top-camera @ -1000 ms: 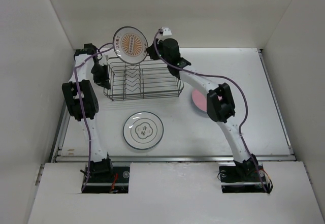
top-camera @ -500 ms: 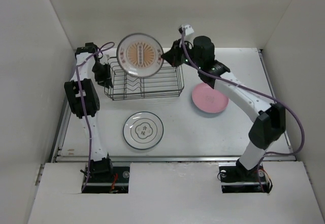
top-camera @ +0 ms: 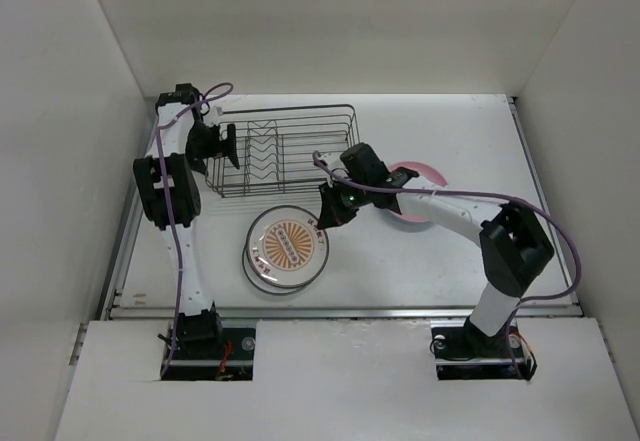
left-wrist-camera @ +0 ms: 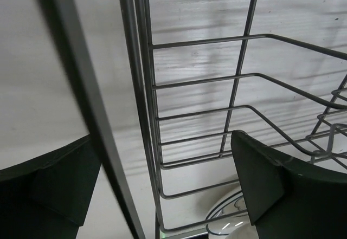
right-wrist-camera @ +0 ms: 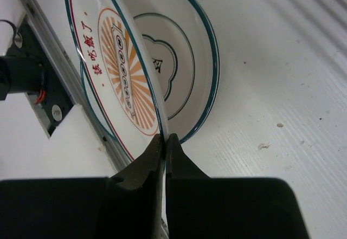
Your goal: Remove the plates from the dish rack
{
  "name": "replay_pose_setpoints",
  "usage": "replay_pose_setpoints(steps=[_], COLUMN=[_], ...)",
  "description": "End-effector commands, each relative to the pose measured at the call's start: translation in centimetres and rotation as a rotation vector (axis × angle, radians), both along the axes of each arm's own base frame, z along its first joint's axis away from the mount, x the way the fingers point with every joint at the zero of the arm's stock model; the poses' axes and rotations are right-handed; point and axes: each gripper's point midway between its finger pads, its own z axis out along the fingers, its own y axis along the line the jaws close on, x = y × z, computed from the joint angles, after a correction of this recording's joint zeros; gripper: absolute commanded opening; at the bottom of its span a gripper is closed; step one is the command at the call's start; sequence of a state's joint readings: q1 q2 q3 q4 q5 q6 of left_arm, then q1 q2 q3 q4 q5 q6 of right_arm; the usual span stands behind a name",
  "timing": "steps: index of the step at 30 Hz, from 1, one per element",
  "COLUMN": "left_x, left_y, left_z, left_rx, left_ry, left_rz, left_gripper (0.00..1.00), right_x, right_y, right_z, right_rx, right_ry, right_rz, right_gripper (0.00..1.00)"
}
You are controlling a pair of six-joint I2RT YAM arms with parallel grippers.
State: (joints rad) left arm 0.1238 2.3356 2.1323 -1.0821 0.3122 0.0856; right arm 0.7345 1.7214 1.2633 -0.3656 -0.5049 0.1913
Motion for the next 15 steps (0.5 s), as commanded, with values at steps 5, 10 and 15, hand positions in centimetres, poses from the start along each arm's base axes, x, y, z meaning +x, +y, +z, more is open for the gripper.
replay_pose_setpoints(steps=[5, 10, 15], left_x=[-0.2, -1.3, -2.5], left_y=[0.4, 0.5, 2.0], left_z=[10.0, 14.2, 18.3], left_rx=[0.058, 0.081, 0.189], left_ry=[-0.213, -0.310, -0.411], left_rz=[-0.010, -0.005, 0.012], left_gripper=[1.00, 1.00, 1.00], right_x=[2.1, 0.5, 0.1], right_y=[2.3, 2.5, 2.7], right_z=[0.5, -2.4, -1.8], right_rx=[0.085, -0.005, -0.071], right_ry=[-0.009, 0.024, -0.061], right_rz=[-0.039, 0.029, 0.011], right_gripper=[0.02, 0.44, 0.49])
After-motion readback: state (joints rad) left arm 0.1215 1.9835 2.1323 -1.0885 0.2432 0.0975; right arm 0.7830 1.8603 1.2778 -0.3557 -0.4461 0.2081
